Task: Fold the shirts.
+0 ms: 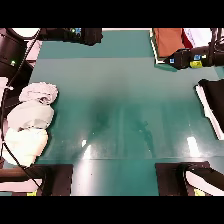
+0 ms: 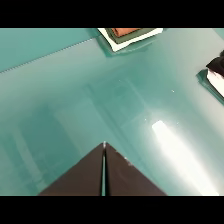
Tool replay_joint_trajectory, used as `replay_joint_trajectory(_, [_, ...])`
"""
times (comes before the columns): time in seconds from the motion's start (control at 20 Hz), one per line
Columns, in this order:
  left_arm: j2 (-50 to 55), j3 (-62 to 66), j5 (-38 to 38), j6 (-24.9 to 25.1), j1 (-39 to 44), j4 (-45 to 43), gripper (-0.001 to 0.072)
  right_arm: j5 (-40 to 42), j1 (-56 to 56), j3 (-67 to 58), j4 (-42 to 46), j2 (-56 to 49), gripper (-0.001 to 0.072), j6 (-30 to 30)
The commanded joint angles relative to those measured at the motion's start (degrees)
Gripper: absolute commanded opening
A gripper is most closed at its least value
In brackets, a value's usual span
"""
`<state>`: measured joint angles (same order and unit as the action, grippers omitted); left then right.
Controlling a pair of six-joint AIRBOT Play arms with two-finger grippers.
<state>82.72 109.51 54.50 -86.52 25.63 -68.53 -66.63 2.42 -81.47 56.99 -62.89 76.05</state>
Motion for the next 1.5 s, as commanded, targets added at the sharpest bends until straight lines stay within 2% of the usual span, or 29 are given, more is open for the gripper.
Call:
replay_joint_trajectory(0.0, [0.00, 0.07, -0.04, -0.02, -0.02, 0.00, 0.0023, 0.02, 0.11, 0.00, -0.04, 0.02, 0.0015, 0.04])
replay_joint_trajectory(0.5, [0.00, 0.07, -0.04, -0.02, -0.02, 0.00, 0.0023, 0.00, 0.11, 0.00, -0.07, 0.02, 0.0015, 0.63])
replay_joint_trajectory(0.65, [0.00, 0.09, -4.50, -0.13, -0.02, 0.09, 0.0023, 0.00, 0.11, 0.00, -0.04, 0.02, 0.0015, 0.63])
replay_joint_trajectory(0.75, [-0.20, 0.11, -2.71, 1.38, -0.96, -7.17, 0.0029, 0.00, 0.11, 0.00, -0.04, 0.02, 0.0015, 0.63])
replay_joint_trajectory(0.8, [-0.28, 0.13, 0.11, 0.44, -2.23, -12.72, 0.0253, -0.07, 0.11, 0.00, -0.02, 0.02, 0.0015, 0.61])
replay_joint_trajectory(0.85, [-0.22, 0.07, 4.02, -2.08, -4.31, -19.12, 0.0508, -0.17, 0.11, 0.00, -0.04, 0.02, 0.0015, 0.63])
replay_joint_trajectory(0.95, [0.15, -0.85, 10.84, -4.70, -10.14, -28.85, 0.0515, -0.87, 0.11, 0.00, -0.02, 0.02, 0.0015, 0.61])
replay_joint_trajectory(1.15, [0.13, -11.28, 13.31, -6.84, -24.02, -29.75, 0.0516, -0.98, 0.11, 0.00, -0.02, 0.02, 0.0015, 0.61])
replay_joint_trajectory(1.3, [0.15, -24.24, 8.13, -7.96, -29.99, -29.53, 0.0516, -0.94, 0.11, 0.02, -0.02, 0.02, 0.0015, 0.61])
replay_joint_trajectory(1.45, [0.46, -36.30, -3.06, -9.55, -33.09, -28.06, 0.0516, -0.98, 0.11, 0.02, -0.02, 0.02, 0.0015, 0.61])
